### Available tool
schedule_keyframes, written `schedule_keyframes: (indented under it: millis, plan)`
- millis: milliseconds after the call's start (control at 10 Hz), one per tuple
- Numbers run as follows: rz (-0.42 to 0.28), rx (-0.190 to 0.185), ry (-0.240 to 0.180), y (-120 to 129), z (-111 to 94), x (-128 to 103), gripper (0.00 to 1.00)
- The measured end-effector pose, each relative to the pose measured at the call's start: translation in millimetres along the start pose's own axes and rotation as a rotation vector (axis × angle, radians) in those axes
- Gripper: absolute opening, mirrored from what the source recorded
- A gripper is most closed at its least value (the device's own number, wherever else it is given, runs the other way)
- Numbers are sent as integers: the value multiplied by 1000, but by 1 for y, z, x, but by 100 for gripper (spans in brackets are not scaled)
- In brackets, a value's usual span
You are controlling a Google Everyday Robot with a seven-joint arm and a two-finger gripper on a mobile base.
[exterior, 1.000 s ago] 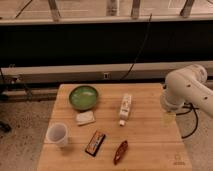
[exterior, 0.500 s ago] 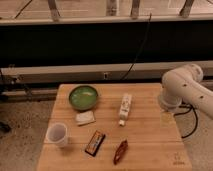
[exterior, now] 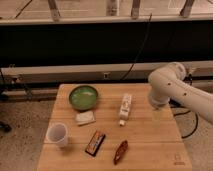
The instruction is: Place the bottle in the ceramic bowl
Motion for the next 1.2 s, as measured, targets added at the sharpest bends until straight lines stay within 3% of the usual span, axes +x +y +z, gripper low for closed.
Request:
schedule_keyframes:
  millis: [300, 1200]
  plan:
    - [-68, 9, 0, -13, 7, -25, 80]
    - [-255, 14, -5, -35, 43, -65, 80]
